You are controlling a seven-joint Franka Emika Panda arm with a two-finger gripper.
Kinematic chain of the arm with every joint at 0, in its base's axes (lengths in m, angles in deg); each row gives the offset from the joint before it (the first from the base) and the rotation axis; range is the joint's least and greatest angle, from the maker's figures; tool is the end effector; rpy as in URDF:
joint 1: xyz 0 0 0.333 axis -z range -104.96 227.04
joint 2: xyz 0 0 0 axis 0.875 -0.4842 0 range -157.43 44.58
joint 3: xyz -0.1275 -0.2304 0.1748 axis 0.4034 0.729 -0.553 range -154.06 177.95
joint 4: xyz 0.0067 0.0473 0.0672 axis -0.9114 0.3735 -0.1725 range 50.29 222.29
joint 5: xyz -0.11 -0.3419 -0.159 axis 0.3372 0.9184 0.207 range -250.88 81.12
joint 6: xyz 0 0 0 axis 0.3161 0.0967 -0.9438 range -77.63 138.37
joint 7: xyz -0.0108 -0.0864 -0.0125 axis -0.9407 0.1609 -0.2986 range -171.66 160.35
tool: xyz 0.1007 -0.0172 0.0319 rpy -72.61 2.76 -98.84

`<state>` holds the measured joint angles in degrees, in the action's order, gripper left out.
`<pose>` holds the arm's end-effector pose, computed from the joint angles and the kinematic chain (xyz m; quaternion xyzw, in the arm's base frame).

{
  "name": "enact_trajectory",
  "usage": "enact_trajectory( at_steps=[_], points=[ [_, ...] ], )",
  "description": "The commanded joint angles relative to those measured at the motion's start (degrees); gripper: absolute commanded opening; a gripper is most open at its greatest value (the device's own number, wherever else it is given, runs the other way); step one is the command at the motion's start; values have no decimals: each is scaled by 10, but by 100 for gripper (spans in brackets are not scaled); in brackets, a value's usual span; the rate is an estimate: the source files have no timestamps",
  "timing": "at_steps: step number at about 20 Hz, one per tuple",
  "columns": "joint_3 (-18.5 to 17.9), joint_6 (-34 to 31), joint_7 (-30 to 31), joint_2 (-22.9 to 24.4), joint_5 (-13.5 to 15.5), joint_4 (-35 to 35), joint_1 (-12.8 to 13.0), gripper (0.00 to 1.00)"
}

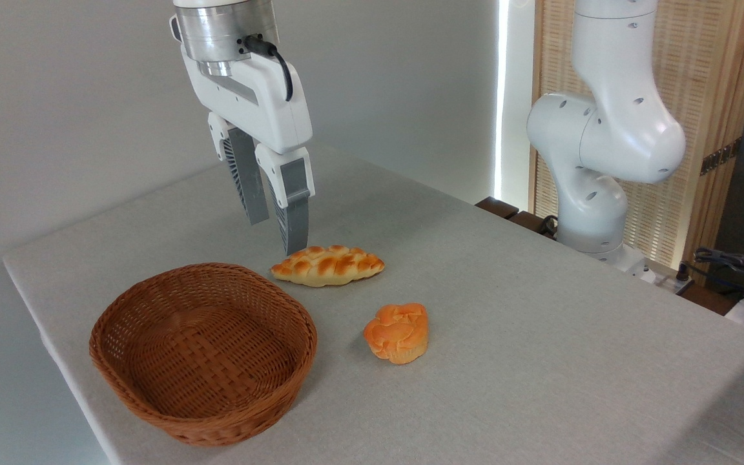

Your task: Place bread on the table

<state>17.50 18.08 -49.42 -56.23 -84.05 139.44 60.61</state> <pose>0.5579 -0.0516 0.6077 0.9104 -0.4133 0.0167 0.0017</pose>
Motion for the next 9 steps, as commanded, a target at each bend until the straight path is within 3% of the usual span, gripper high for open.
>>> enact_trajectory(
  at_steps=[1, 9],
  points=[
    [-6, -18, 10, -6, -2, -21, 1, 100],
    [-28, -22, 6, -5, 6, -22, 0, 100]
  ],
)
